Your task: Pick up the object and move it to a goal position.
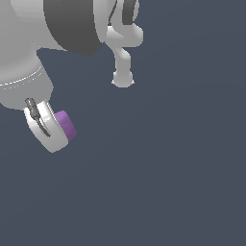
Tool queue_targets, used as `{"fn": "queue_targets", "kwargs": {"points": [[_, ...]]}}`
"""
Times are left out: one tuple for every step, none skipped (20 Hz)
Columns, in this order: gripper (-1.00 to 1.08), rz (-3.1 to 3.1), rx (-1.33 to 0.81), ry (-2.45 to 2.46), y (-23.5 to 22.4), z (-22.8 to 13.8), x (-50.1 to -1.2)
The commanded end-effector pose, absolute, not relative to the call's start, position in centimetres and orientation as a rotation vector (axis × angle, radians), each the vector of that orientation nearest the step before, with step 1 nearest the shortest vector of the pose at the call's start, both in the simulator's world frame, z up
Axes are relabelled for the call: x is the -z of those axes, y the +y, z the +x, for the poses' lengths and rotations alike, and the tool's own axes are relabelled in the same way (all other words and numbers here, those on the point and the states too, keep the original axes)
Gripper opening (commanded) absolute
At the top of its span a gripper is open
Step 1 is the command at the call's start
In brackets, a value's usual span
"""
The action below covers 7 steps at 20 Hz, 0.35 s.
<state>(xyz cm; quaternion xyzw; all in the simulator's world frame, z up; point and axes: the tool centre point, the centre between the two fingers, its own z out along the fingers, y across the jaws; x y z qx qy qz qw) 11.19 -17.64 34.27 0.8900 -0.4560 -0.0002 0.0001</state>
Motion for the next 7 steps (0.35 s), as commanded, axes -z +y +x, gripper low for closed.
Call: {"fn": "queue_targets", "kwargs": {"points": [[-1.0,2.796,0.0,-1.432,-17.77,11.34,-34.5],[-1.0,2.796,0.0,-1.433,-17.84,11.37,-34.55],[-1.0,2.796,0.0,-1.433,-17.87,11.4,-34.58],[-1.0,2.796,0.0,-1.433,-17.89,11.43,-34.61],[-1.0,2.796,0.0,-1.433,-17.9,11.45,-34.62],[-1.0,2.796,0.0,-1.433,-17.9,11.46,-34.63],[-1.0,2.796,0.0,-1.433,-17.9,11.46,-34.63]]}}
